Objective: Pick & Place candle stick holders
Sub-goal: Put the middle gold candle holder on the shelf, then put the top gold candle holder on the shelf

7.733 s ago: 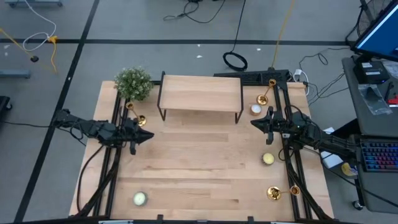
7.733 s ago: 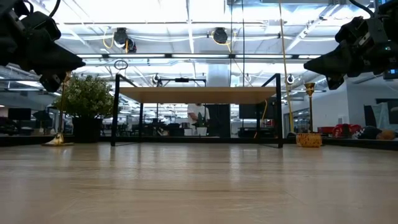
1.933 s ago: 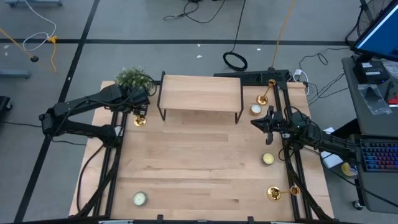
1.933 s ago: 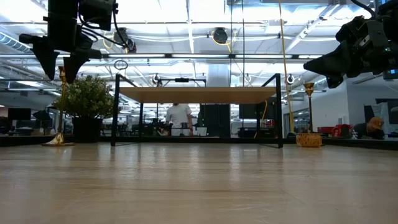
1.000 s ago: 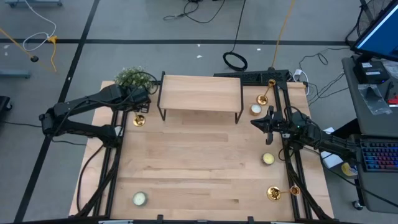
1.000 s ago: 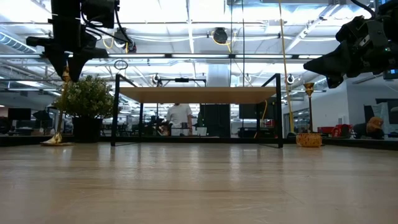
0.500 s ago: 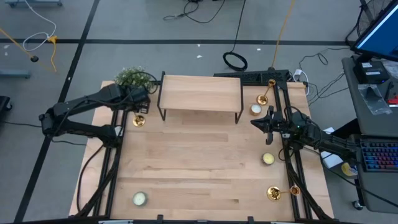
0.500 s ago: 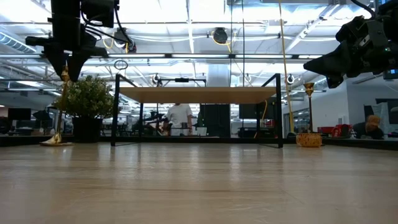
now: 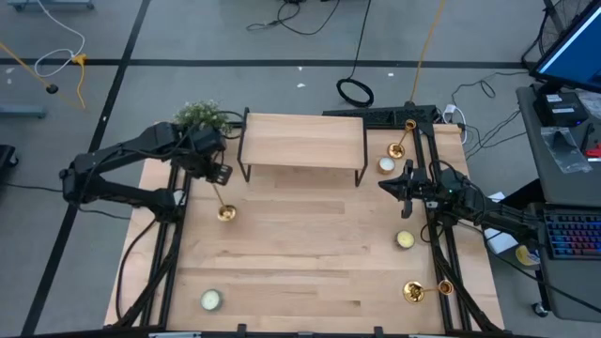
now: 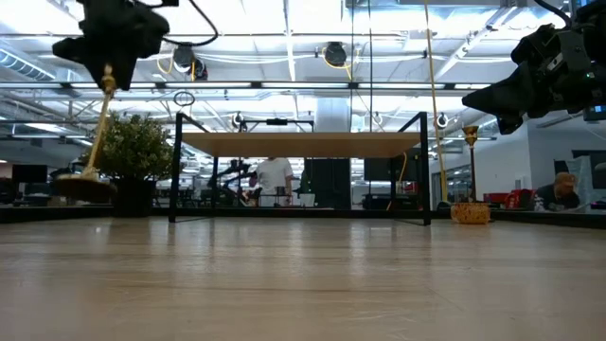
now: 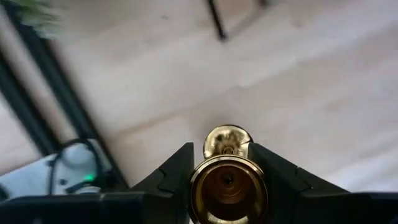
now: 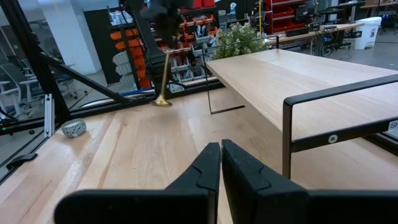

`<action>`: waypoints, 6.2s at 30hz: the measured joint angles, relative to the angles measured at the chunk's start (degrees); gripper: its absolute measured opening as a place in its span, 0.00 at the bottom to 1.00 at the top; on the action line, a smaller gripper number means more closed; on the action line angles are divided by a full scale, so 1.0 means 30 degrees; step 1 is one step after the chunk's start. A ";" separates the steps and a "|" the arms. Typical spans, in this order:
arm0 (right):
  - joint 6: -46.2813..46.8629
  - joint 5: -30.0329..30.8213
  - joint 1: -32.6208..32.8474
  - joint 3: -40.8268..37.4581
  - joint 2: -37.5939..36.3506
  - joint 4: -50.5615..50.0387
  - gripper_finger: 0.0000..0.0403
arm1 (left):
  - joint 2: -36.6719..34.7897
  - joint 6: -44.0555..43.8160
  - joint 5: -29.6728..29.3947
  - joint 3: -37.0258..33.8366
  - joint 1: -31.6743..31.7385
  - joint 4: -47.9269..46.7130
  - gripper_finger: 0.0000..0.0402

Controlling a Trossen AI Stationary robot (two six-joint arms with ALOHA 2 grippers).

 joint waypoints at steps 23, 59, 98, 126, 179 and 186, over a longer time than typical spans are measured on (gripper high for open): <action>-0.0006 -0.0006 0.0007 -0.0006 0.0006 0.0000 0.02 | 0.0610 0.1969 -0.4033 0.2336 -0.4165 1.6641 0.33; -0.0006 -0.0057 0.0000 0.0000 0.0014 -0.0007 0.02 | 1.3624 0.6864 -0.7289 2.1221 0.4180 -0.2061 0.34; -0.1070 -0.0021 0.0006 0.0001 0.0021 -0.0007 0.02 | 1.3901 0.8255 -0.7096 2.1221 0.5197 -0.1662 0.34; -0.1070 -0.0021 0.0007 -0.0006 0.0021 -0.0009 0.02 | 1.3872 0.8925 -0.6717 2.1214 0.5197 -0.1981 0.57; 0.1953 0.8355 0.0000 -0.0014 0.0021 0.8850 0.02 | 0.7839 0.7112 -0.7583 2.0542 -0.0535 -0.3170 0.58; 0.2019 0.8285 0.0000 -0.0014 0.0021 0.8860 0.02 | 0.7125 0.3696 -0.9565 1.5456 -0.3035 -0.2384 0.58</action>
